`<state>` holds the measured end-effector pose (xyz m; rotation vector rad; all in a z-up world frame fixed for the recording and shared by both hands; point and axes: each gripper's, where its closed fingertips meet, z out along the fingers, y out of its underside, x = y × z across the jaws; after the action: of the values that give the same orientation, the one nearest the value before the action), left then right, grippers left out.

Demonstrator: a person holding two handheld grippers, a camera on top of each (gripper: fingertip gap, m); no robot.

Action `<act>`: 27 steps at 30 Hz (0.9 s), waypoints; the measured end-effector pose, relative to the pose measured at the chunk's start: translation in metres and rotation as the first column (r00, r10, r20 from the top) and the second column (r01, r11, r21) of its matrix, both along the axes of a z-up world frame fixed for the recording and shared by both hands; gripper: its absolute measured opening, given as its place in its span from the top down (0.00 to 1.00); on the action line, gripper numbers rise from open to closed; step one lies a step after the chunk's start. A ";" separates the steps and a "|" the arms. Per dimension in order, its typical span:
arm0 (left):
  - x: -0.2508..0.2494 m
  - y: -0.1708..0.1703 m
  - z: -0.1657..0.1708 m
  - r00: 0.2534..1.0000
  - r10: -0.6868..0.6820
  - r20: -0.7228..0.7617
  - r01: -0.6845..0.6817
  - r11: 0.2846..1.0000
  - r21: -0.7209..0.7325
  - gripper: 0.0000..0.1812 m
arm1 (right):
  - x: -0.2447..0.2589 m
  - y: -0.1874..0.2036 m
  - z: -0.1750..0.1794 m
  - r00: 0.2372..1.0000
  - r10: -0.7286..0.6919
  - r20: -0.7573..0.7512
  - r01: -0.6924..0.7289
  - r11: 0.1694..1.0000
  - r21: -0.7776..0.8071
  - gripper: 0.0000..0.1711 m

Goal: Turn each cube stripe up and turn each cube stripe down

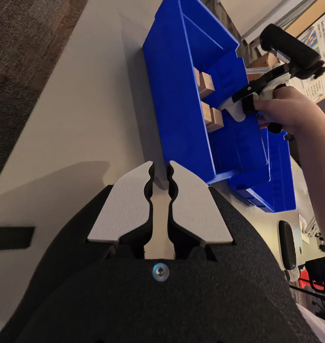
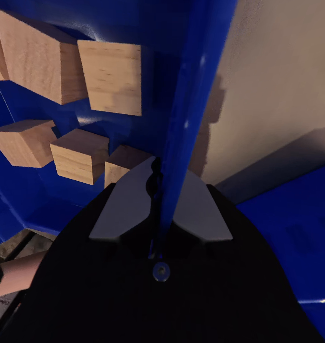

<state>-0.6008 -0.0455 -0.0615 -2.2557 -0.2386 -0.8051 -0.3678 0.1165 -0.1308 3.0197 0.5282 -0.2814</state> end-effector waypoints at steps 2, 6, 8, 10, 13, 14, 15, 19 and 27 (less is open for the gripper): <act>0.010 0.005 0.001 1.000 -0.020 -0.006 0.020 1.000 0.000 0.94 | 0.000 0.000 0.000 1.000 -0.019 -0.002 0.019 1.000 -0.002 0.96; 0.027 0.009 0.004 0.998 -0.053 -0.021 0.053 0.999 -0.008 0.94 | -0.001 0.001 0.007 0.999 0.052 0.011 -0.052 0.998 0.030 0.94; 0.031 0.010 0.006 0.998 -0.062 -0.029 0.062 0.998 -0.010 0.94 | 0.003 0.006 0.014 0.998 0.050 0.033 -0.052 0.997 0.055 0.93; 0.033 0.011 0.011 0.997 -0.065 -0.031 0.065 0.998 -0.001 0.93 | 0.001 0.004 0.026 0.998 0.063 -0.019 -0.062 0.997 0.049 0.92; 0.035 0.010 0.019 0.997 -0.078 -0.024 0.078 0.997 0.020 0.93 | 0.002 0.011 0.066 0.981 0.148 -0.125 -0.129 0.980 0.153 0.86; 0.036 0.009 0.021 0.996 -0.079 -0.028 0.080 0.996 0.028 0.93 | 0.007 0.013 0.087 0.968 0.196 -0.158 -0.156 0.960 0.233 0.87; 0.035 0.007 0.024 0.996 -0.075 -0.037 0.077 0.996 0.037 0.93 | 0.017 0.016 0.110 0.956 0.234 -0.175 -0.165 0.927 0.336 0.87; 0.041 0.008 0.031 0.996 -0.083 -0.041 0.085 0.994 0.067 0.91 | 0.140 -0.006 0.153 0.994 0.107 -0.022 -0.081 0.853 0.516 0.70; 0.069 0.045 0.014 0.976 -0.082 -0.204 0.072 0.996 -0.055 0.89 | 0.277 -0.075 0.099 0.969 -0.234 -0.082 0.248 0.886 0.392 0.67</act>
<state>-0.5314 -0.0004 -0.0479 -2.3845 -0.0738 -0.6039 -0.0904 0.0412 -0.0322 3.4928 0.2283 -0.2624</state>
